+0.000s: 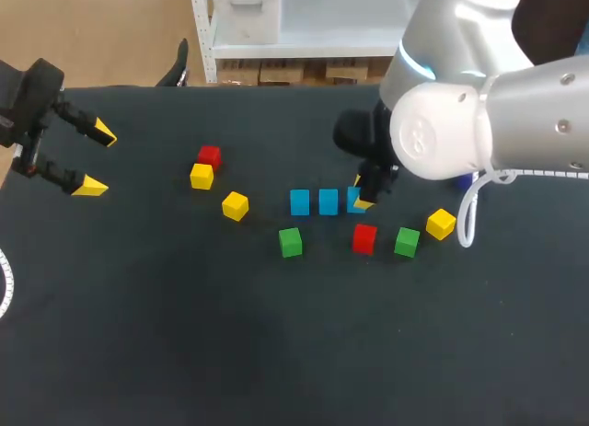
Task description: Place the blue cubes, place green cubes on the blue cubes, place the yellow cubes on the green cubes, then place the red cubes on the yellow cubes, and place purple cube on the red cubes.
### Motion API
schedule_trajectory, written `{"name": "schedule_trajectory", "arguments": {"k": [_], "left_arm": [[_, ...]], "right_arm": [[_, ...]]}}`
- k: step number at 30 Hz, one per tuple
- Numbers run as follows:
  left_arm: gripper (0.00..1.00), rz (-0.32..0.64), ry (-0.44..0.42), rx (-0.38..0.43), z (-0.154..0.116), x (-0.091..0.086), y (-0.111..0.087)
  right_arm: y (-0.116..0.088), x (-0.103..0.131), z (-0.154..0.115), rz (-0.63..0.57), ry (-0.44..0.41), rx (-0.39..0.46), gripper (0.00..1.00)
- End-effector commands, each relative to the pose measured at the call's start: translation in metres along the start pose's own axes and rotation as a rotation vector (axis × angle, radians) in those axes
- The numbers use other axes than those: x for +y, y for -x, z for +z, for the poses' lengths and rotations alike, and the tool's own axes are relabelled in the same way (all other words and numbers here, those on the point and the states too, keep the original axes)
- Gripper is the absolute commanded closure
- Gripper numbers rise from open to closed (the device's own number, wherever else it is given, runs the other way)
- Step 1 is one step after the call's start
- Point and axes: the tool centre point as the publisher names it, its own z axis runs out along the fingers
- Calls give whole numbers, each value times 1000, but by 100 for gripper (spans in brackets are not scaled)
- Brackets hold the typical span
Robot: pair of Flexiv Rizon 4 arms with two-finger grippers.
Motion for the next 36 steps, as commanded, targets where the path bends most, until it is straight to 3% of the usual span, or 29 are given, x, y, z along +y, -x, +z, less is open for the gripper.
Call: {"name": "schedule_trajectory", "arguments": {"k": [1,36], "left_arm": [[0,2,-1,-1,0,1,-1],[0,2,-1,-1,0,1,-1]], "right_arm": [[1,-1,0,-4,4,1,100],[0,0,2,-28,24,-5,100]]}}
